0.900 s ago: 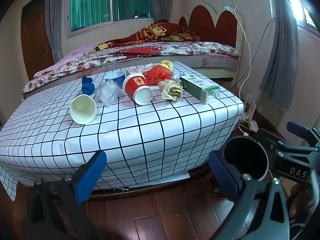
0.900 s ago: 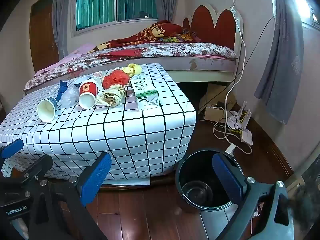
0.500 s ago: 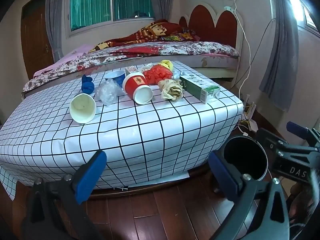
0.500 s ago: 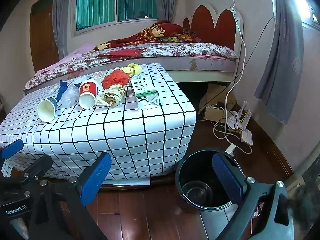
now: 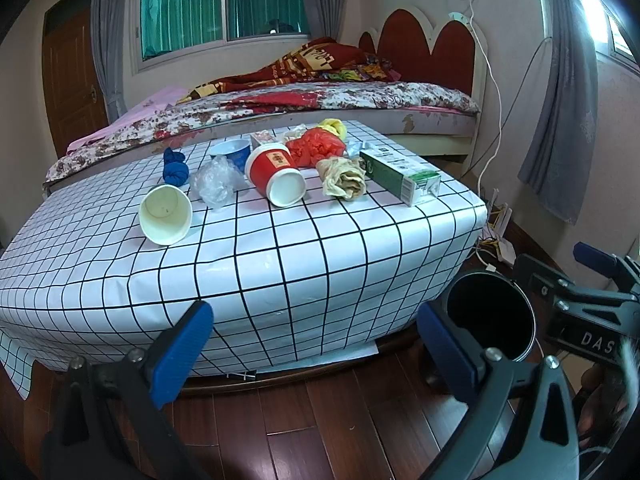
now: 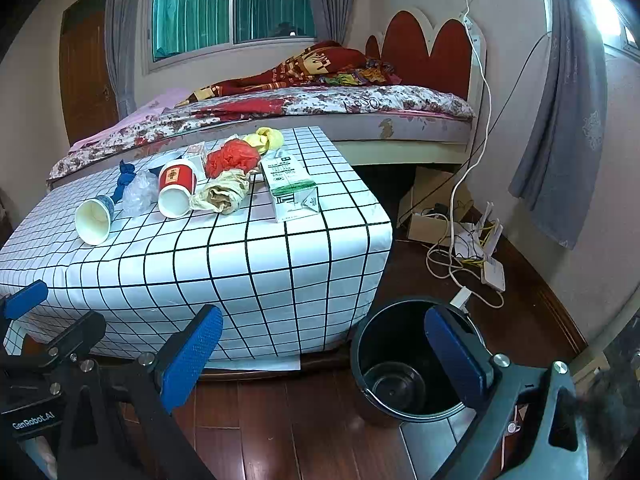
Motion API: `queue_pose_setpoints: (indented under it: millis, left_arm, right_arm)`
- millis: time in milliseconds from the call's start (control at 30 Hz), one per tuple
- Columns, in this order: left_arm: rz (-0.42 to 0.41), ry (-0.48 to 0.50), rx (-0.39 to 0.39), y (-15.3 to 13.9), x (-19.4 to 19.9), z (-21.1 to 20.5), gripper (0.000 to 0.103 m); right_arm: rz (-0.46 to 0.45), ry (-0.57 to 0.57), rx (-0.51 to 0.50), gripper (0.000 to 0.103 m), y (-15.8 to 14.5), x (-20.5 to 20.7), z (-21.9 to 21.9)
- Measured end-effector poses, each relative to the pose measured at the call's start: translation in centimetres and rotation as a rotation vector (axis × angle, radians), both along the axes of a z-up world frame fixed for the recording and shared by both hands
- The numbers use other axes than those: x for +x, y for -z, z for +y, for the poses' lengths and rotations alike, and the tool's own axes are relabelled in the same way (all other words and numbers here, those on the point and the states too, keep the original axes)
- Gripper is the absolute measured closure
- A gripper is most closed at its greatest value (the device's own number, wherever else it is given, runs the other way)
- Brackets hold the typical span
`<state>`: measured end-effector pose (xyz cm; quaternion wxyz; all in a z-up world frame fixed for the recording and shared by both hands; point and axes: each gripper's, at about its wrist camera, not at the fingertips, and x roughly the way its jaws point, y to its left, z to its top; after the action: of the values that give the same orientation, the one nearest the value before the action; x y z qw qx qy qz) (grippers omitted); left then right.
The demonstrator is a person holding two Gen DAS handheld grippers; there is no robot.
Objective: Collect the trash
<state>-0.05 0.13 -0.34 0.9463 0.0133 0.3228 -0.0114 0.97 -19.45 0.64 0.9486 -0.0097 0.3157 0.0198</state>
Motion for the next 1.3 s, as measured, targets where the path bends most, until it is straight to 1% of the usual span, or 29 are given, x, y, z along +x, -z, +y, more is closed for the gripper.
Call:
queue_pose_setpoints:
  millis: [1300]
  left_arm:
    - [0.003,0.004,-0.003,0.03,-0.04,0.04,0.001]
  right_arm:
    - [0.002,-0.003,-0.001,0.001,0.21,0.14,0.21]
